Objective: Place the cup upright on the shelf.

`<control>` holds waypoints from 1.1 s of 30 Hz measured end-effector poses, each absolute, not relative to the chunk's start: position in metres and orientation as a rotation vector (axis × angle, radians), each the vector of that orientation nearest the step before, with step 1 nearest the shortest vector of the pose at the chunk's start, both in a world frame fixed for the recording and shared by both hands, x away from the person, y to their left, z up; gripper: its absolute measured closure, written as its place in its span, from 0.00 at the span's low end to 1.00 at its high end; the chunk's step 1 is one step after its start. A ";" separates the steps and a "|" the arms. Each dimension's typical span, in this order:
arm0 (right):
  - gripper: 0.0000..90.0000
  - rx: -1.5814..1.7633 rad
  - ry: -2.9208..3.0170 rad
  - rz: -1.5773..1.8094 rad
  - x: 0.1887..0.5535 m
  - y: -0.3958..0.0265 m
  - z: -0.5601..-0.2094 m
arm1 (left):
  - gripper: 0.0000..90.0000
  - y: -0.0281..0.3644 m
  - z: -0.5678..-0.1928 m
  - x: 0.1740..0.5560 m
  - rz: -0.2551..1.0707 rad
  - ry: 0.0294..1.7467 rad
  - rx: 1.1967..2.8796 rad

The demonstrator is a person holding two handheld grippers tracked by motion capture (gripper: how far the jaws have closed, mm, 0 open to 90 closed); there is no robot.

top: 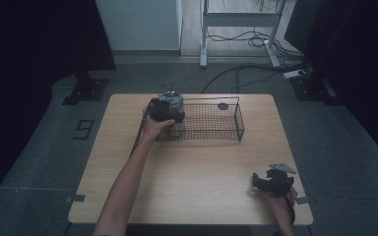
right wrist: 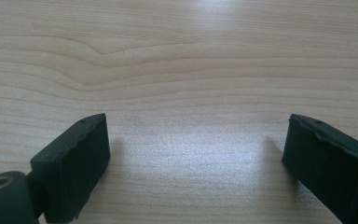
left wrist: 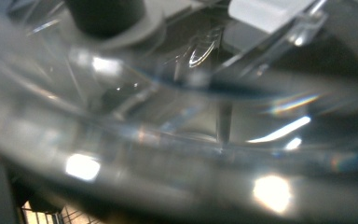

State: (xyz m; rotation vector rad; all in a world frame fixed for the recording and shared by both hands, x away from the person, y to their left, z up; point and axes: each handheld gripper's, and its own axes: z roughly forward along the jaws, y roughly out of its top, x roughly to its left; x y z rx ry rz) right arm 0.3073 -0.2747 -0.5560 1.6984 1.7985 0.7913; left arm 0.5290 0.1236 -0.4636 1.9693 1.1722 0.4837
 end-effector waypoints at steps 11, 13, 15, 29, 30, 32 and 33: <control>0.08 1.698 1.799 0.792 0.307 -0.275 -0.556 | 0.05 0.119 -0.473 0.526 0.513 1.165 2.007; 0.08 1.698 1.799 0.792 0.307 -0.275 -0.556 | 0.05 0.119 -0.474 0.526 0.511 1.167 2.000; 0.08 1.699 1.799 0.792 0.307 -0.275 -0.556 | 0.05 0.119 -0.475 0.525 0.510 1.165 2.001; 0.08 1.698 1.799 0.791 0.307 -0.275 -0.556 | 0.04 0.117 -0.474 0.518 0.526 1.177 2.007; 0.08 1.698 1.799 0.791 0.307 -0.275 -0.556 | 0.04 0.118 -0.473 0.517 0.527 1.176 2.006; 0.08 1.698 1.799 0.791 0.307 -0.275 -0.556 | 0.04 0.118 -0.472 0.516 0.528 1.176 2.003; 0.08 1.698 1.799 0.791 0.307 -0.275 -0.556 | 0.04 0.119 -0.471 0.516 0.517 1.165 1.994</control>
